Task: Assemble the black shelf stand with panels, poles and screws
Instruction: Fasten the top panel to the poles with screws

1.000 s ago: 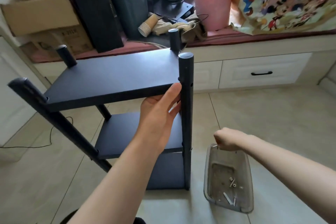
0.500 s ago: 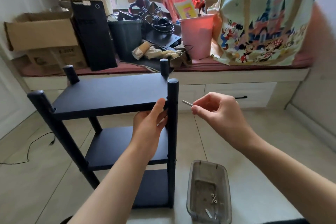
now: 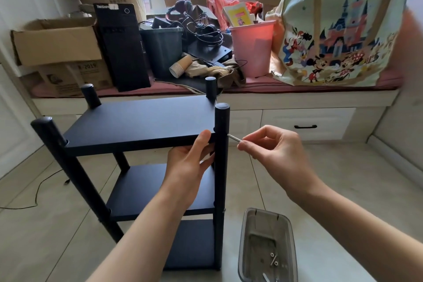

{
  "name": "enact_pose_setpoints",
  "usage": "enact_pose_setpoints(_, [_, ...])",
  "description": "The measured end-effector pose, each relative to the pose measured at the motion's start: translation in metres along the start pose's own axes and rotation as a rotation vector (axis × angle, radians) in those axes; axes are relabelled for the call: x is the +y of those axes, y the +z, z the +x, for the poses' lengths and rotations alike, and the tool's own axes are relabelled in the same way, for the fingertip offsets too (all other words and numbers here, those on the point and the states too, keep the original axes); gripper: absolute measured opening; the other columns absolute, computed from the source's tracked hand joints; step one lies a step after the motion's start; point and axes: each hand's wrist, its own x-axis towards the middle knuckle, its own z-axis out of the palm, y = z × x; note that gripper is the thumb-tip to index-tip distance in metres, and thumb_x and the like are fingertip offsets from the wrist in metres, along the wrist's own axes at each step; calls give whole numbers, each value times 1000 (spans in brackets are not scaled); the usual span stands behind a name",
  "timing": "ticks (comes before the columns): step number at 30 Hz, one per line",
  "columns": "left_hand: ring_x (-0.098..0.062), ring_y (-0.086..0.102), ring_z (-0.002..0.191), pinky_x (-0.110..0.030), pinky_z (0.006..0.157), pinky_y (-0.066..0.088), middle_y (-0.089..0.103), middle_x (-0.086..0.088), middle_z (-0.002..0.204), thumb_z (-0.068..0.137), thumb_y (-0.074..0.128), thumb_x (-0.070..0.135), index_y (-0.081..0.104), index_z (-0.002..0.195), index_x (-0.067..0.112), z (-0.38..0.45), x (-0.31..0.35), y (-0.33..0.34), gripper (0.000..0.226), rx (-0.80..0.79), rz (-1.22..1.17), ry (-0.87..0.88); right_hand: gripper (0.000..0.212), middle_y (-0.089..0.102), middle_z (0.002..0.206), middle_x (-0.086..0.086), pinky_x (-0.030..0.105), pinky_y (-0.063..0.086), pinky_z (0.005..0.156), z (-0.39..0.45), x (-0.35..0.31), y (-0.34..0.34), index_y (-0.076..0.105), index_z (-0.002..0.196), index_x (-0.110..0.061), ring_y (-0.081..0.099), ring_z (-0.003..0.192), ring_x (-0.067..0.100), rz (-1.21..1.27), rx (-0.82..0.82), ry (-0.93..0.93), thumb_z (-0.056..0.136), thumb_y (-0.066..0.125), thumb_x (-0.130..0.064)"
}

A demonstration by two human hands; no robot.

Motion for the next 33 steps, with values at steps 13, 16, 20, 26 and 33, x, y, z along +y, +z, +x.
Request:
enact_pose_setpoints(13, [-28, 69, 113, -48, 109, 47, 73, -17, 114, 87, 63, 34, 67, 116, -6, 1, -2, -2, 50, -34, -20, 4, 9, 73, 69, -9, 14, 47, 63, 5, -3, 7, 73, 78, -17, 67, 65, 4, -142, 22, -192, 81, 80, -23])
enact_pose_setpoints(16, [-27, 69, 112, -47, 108, 47, 74, -16, 114, 87, 62, 34, 67, 116, -5, 0, -2, -2, 49, -40, -15, 7, 11, 71, 67, -10, 10, 44, 60, 6, -4, 9, 73, 78, -16, 64, 61, 1, -181, 39, -231, 80, 81, -23])
enact_pose_setpoints(20, [-26, 70, 111, -45, 107, 48, 74, -14, 113, 87, 61, 34, 68, 115, -4, 0, -2, -2, 47, -45, -5, 14, 12, 70, 67, -11, 15, 48, 60, 6, -3, 10, 74, 79, -15, 64, 63, 6, -239, 51, -278, 80, 81, -25])
enact_pose_setpoints(26, [-24, 69, 112, -46, 109, 47, 74, -13, 114, 89, 60, 35, 68, 116, -3, 0, -3, -2, 47, -44, 18, 11, 12, 67, 67, -13, 12, 46, 61, 6, -3, 13, 71, 79, -16, 62, 66, 9, -339, 62, -383, 80, 81, -22])
enact_pose_setpoints(33, [-25, 70, 111, -47, 109, 47, 75, -13, 113, 86, 63, 35, 69, 114, -2, 0, -3, -2, 47, -25, 1, 2, 10, 70, 70, -10, 25, 53, 67, 12, -3, 15, 73, 80, -16, 66, 68, 9, -318, 44, -378, 80, 81, -21])
